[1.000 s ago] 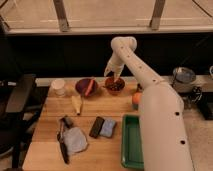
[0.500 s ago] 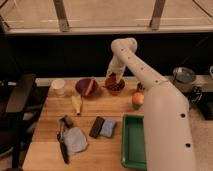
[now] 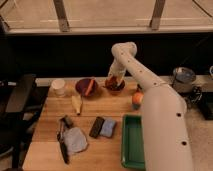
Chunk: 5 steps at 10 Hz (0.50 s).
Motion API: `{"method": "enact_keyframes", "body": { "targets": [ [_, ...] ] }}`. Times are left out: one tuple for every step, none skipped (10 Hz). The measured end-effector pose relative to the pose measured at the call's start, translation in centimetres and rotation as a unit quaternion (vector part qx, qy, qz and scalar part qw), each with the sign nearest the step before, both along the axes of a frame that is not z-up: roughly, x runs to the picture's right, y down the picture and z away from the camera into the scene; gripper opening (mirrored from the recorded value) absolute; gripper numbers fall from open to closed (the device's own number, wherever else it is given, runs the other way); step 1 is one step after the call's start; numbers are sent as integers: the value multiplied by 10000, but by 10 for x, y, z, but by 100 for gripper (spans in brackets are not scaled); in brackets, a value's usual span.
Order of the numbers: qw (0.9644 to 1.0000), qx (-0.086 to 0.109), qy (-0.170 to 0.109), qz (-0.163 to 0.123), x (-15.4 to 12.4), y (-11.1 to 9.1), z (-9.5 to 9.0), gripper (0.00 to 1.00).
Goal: Place grapes in red bowl
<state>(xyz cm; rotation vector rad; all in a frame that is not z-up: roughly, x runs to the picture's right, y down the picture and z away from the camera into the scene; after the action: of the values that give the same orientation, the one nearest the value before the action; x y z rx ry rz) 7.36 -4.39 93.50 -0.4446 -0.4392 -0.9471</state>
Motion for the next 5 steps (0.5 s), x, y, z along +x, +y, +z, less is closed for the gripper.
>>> {"method": "enact_keyframes", "body": {
  "targets": [
    [10000, -83, 29, -21, 2, 5, 5, 51],
    [9999, -124, 28, -28, 1, 9, 11, 51],
    [9998, -198, 25, -40, 0, 15, 19, 51],
    [9996, -279, 14, -45, 0, 19, 27, 51],
    [9993, -358, -2, -52, -1, 24, 33, 50]
  ]
}}
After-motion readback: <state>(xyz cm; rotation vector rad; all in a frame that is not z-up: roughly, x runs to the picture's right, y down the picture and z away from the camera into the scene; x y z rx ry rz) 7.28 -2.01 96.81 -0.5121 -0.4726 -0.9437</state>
